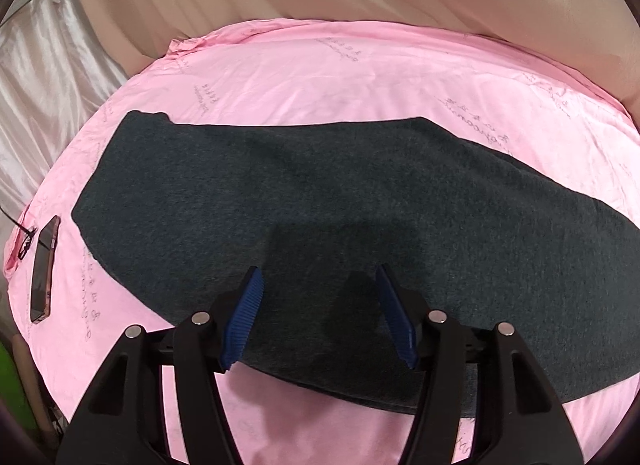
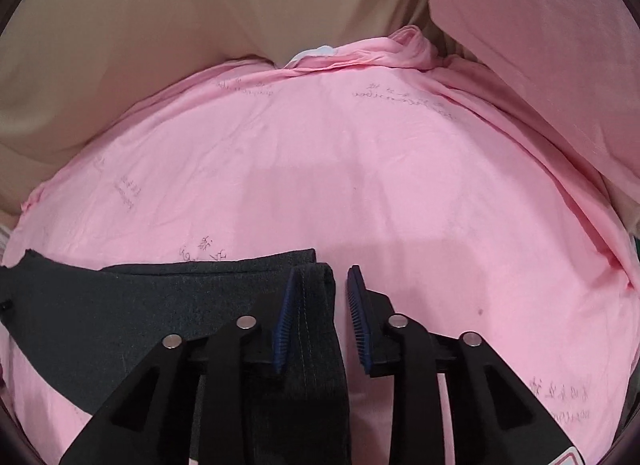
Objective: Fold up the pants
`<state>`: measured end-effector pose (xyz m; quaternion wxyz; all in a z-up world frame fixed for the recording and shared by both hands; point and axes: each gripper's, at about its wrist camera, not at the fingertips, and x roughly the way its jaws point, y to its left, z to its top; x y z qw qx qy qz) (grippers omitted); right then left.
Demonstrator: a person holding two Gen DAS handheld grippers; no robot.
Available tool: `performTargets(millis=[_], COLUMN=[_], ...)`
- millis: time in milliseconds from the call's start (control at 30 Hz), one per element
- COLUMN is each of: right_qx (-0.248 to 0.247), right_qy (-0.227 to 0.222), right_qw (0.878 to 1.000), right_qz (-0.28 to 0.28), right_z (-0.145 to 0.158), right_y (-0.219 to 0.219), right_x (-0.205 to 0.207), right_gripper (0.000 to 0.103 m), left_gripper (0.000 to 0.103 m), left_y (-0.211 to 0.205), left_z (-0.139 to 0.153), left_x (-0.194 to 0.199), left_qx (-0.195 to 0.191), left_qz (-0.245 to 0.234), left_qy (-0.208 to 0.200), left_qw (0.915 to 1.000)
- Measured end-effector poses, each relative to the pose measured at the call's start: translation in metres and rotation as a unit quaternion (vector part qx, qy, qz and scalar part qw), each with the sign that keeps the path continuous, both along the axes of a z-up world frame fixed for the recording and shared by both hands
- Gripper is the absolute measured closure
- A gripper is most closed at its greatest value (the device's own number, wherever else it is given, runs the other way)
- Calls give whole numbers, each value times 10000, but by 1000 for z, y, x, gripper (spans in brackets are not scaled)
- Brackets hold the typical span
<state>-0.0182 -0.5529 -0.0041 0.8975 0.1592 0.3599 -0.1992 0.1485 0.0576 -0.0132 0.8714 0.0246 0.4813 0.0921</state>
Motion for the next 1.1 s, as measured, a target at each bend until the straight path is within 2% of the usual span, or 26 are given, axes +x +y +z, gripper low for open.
performTargets(millis=[67,133,233,300,367,433,500,567,633,733,867,967,1067,1100], right_qx=[283,675,771,844,772,701,1109,1211,1359,1230,990,1045,1228,1164], right_qy=[-117,-123,-270,-305,-253,-128,-330,-542,-985,-1443,-1541,-1350,-659,-373], right_qw=[9995,9976,9966,9959,9966,9970,9924,9895,9849,9818,9744,9618,9448,9438], right_qz=[-31,-102,-76,-99,-151,-318,-421,-574,-432,131,1303,2140,2965,3072], right_z=[0,-8,-18,-18,-18,-20,-21,-12,9,55,100,97,52,34], right_y=[-1,6,24,29,35,37,32,37,56,109,209,283,365,383], right_x=[-19,-39,-66,-67,-59,-57,-58,-60,-59,-35,31,86,147,161], right_gripper=[70,40,34,33,36,73,92,92,93,93,93,93,90,87], left_gripper=[46,46,45,40,40,40,40,40,40,40,40,39,39,39], left_y=[0,1,9,19,33,49,65,81,100,130,175,205,226,231], left_z=[-1,-1,2,4,6,8,10,11,11,10,9,7,9,9], left_x=[0,0,-5,-9,-14,-21,-28,-34,-42,-51,-66,-76,-87,-91], left_qx=[-1,-39,-274,-490,-756,-984,-1117,-1188,-1327,-1420,-1676,-1875,-1954,-1999], left_qz=[-22,-30,12,105,187,270,359,429,493,675,1025,1244,1308,1289], left_qy=[-16,-30,-125,-187,-252,-315,-376,-412,-450,-499,-643,-698,-769,-801], left_qw=[10000,10000,9995,9986,9966,9943,9924,9911,9889,9863,9784,9719,9689,9680])
